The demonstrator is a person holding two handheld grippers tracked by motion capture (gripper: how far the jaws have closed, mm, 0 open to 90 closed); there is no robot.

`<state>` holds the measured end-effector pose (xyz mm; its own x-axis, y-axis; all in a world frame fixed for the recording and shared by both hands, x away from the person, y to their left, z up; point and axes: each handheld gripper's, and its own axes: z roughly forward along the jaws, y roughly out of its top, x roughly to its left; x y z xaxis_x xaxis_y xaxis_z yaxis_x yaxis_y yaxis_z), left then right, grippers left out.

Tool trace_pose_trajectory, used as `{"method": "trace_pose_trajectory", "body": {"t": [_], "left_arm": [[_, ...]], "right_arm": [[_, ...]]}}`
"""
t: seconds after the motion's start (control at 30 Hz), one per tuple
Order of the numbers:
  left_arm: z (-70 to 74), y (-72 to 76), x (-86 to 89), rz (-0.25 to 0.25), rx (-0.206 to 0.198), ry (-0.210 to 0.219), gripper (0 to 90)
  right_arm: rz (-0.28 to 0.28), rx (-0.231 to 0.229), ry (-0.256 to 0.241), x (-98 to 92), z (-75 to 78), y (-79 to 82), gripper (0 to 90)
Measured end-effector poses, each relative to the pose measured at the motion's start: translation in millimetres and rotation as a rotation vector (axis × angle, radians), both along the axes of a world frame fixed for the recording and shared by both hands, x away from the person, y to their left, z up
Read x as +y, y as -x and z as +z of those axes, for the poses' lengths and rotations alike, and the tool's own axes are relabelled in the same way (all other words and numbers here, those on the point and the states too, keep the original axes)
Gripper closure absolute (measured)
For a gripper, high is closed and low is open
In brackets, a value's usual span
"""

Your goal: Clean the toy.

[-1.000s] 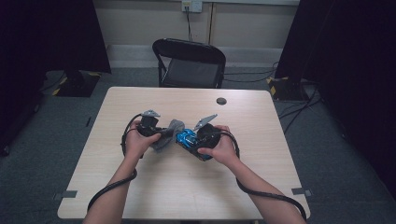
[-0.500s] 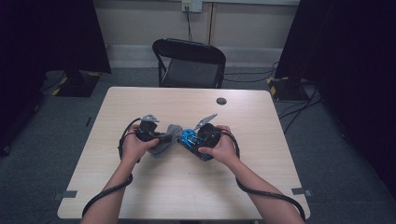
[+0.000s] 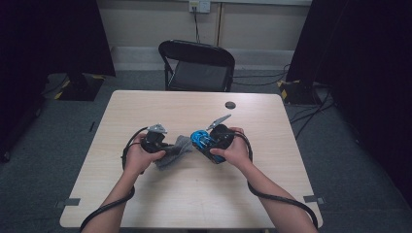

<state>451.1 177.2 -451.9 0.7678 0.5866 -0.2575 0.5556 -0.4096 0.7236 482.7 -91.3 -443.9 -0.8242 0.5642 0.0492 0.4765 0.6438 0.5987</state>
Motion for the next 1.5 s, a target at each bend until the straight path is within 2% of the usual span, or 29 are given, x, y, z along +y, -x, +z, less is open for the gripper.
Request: {"method": "trace_pose_trajectory", "body": {"t": [0.13, 0.17, 0.23, 0.37, 0.47, 0.57, 0.7, 0.77, 0.8, 0.9, 1.07, 1.17, 1.5], "left_arm": [[6.2, -3.7, 7.9, 0.02, -0.017, 0.025, 76.5], [11.5, -8.3, 12.9, 0.051, -0.027, 0.035, 76.5], [19.2, -14.4, 16.6, 0.076, -0.048, 0.039, 76.5], [31.7, -25.5, 14.7, 0.111, -0.088, 0.037, 76.4], [33.4, -34.0, 8.7, 0.11, -0.082, 0.027, 76.4], [32.3, -41.4, 0.0, 0.103, -0.065, 0.044, 76.4], [31.2, -44.5, -16.5, 0.054, -0.04, 0.062, 76.4], [28.5, -43.9, -24.9, 0.028, -0.036, 0.029, 76.4], [26.8, -43.6, -27.5, 0.024, -0.039, 0.027, 76.4], [25.0, -43.8, -28.2, 0.016, -0.026, 0.046, 76.4], [24.1, -39.9, -26.6, -0.012, -0.01, 0.029, 76.3], [21.3, -36.8, -25.1, -0.02, 0.003, 0.036, 76.3], [17.1, -21.3, -18.4, -0.048, 0.015, 0.035, 76.3]], "right_arm": [[0.011, -0.008, -0.003, -2.3, 0.7, 3.5, 28.4], [0.017, -0.003, -0.003, -2.1, 0.6, 5.2, 28.3], [0.028, -0.007, -0.002, -1.4, 0.9, 8.3, 28.3], [0.038, -0.007, -0.017, -0.1, 2.8, 11.4, 28.3], [0.056, -0.011, -0.014, 3.0, 4.1, 14.9, 28.3], [0.071, -0.012, -0.009, 6.3, 5.2, 17.8, 28.4], [0.091, -0.011, -0.008, 10.5, 4.7, 20.4, 28.4], [0.092, -0.013, -0.013, 11.6, 4.7, 20.6, 28.3], [0.093, -0.016, -0.009, 11.6, 5.0, 20.3, 28.4], [0.08, -0.021, 0.002, 9.0, 5.1, 19.1, 28.4], [0.053, -0.021, 0.005, 1.0, 5.2, 14.7, 28.4], [0.04, -0.022, 0.005, -3.3, 5.7, 11.1, 28.4], [0.016, -0.019, 0.013, -4.6, 4.0, 6.7, 28.3]]}}
